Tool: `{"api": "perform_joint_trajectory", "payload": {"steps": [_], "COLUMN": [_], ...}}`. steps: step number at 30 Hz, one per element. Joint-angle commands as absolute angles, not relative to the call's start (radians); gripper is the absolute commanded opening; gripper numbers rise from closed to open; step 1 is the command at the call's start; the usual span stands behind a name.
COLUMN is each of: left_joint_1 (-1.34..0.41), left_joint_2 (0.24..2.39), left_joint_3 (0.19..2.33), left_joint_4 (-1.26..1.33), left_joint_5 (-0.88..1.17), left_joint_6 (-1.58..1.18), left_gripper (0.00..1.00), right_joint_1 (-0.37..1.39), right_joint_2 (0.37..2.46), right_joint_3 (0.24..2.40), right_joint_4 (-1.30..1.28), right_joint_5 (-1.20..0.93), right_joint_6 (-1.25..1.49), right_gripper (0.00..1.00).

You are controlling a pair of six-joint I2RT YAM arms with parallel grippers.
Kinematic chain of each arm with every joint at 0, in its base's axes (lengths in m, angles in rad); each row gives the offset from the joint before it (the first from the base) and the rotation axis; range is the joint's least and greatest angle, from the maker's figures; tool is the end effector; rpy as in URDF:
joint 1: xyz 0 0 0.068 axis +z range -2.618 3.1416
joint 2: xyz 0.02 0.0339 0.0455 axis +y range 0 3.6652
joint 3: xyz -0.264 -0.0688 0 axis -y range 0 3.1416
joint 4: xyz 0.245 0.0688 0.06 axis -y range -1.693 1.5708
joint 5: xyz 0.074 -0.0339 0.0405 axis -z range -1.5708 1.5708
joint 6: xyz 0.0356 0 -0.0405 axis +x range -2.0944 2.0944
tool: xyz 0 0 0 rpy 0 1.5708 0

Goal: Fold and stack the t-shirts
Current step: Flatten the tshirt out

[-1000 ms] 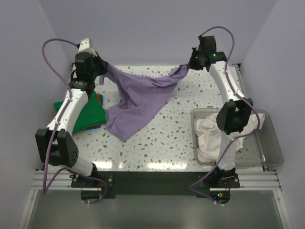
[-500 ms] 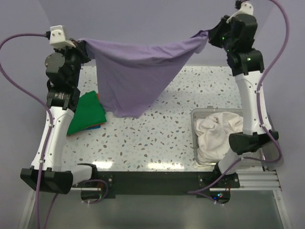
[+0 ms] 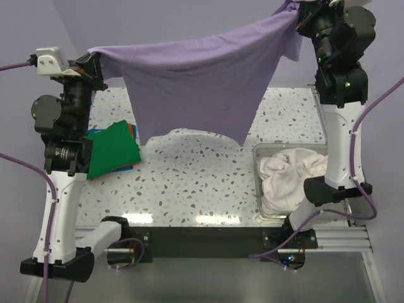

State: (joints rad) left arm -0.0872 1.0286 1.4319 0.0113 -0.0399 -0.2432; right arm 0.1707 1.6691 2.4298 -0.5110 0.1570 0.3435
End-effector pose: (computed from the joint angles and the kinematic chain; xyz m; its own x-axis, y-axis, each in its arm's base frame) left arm 0.1853 -0.0148 0.5351 0.3773 -0.2745 -0.8845 0.1458 0.9608 -0.2360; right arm 0.2846 0.0434 0.6156 0.2231 0.3760 -0.8994 -0.0994 0.9266 0.3627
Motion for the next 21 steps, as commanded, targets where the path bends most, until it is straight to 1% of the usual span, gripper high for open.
{"api": "perform_joint_trajectory", "payload": {"steps": [1,2,3,5,6,7,8,9,10,11,12,13,14,15,17,19,21], "left_joint_1": [-0.081,-0.081,-0.081,-0.087,-0.094,-0.110,-0.117,-0.129,-0.149,-0.155,-0.159,-0.164,-0.166,-0.170,-0.173,-0.173,-0.173], "left_joint_2": [1.031,1.060,1.081,1.173,1.207,1.244,1.322,1.356,1.406,1.426,1.442,1.456,1.457,1.456,1.456,1.465,1.473], "left_joint_3": [1.367,1.346,1.321,1.266,1.247,1.229,1.212,1.201,1.174,1.164,1.155,1.132,1.121,1.112,1.104,1.108,1.111], "left_joint_4": [0.034,0.032,0.031,0.006,0.002,0.002,-0.033,-0.040,-0.026,-0.022,-0.018,-0.015,-0.015,0.015,0.002,-0.049,-0.063], "left_joint_5": [-0.029,-0.023,-0.006,0.017,0.035,0.046,0.060,0.073,0.081,0.104,0.133,0.150,0.167,0.175,0.157,0.135,0.133], "left_joint_6": [-0.261,-0.270,-0.285,-0.319,-0.339,-0.348,-0.356,-0.365,-0.368,-0.374,-0.405,-0.422,-0.431,-0.434,-0.422,-0.408,-0.393], "left_gripper": [0.00,0.00,0.00,0.00,0.00,0.04,0.13,0.23,0.44,0.53,0.68,0.71,0.72,0.75,0.79,0.82,0.84], "right_joint_1": [0.163,0.164,0.164,0.149,0.138,0.127,0.106,0.098,0.092,0.083,0.078,0.075,0.074,0.074,0.074,0.077,0.090], "right_joint_2": [1.787,1.830,1.935,2.040,2.131,2.181,2.219,2.253,2.319,2.339,2.361,2.385,2.391,2.388,2.344,2.291,2.194], "right_joint_3": [2.502,2.529,2.557,2.612,2.621,2.628,2.626,2.625,2.623,2.616,2.597,2.588,2.579,2.536,2.467,2.329,2.193], "right_joint_4": [-0.393,-0.393,-0.388,-0.364,-0.351,-0.341,-0.319,-0.316,-0.313,-0.310,-0.310,-0.317,-0.342,-0.351,-0.354,-0.339,-0.321], "right_joint_5": [0.196,0.198,0.204,0.233,0.245,0.259,0.279,0.284,0.287,0.266,0.247,0.230,0.201,0.189,0.163,0.095,0.052], "right_joint_6": [0.307,0.305,0.302,0.320,0.357,0.383,0.408,0.443,0.455,0.465,0.474,0.477,0.479,0.473,0.469,0.469,0.462], "right_gripper": [0.00,0.00,0.00,0.00,0.00,0.00,0.00,0.00,0.00,0.04,0.40,0.57,0.74,0.97,0.99,0.99,0.99]}}
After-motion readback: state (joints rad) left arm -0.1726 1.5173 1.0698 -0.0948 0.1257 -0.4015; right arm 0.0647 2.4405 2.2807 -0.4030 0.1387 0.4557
